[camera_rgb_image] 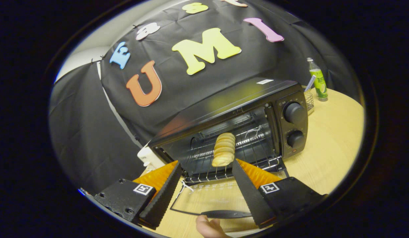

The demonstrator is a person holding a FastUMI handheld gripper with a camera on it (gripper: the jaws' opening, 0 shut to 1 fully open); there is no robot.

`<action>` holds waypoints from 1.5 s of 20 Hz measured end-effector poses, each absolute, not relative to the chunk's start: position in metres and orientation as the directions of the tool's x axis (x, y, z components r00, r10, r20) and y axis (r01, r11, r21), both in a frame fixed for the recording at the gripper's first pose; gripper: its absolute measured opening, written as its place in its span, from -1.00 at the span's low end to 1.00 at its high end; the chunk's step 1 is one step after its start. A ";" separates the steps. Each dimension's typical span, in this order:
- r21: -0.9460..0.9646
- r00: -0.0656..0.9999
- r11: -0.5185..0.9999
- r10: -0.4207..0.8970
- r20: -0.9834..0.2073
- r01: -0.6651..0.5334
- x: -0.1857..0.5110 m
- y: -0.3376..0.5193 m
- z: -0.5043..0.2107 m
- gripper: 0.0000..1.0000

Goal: Open the toaster oven, put the food inside, and close the toaster oven door.

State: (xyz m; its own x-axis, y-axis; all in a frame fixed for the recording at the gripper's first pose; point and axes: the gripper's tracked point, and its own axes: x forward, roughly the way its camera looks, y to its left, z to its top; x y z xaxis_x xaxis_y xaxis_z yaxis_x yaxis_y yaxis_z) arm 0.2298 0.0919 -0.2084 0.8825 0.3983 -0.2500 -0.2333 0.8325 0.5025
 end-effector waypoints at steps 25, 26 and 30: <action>0.037 0.825 0.989 0.142 -0.547 -0.146 0.144 0.097 -0.321 1.00; 0.042 0.818 0.989 0.140 -0.558 -0.140 0.144 0.096 -0.325 1.00; -0.001 0.818 0.994 0.089 -0.569 -0.108 0.148 0.091 -0.329 1.00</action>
State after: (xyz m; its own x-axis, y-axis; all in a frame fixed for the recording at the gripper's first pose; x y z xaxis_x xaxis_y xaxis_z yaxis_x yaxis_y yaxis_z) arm 0.1483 0.0909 -0.3288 0.8179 0.0886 -0.5685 -0.1082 0.9941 -0.0007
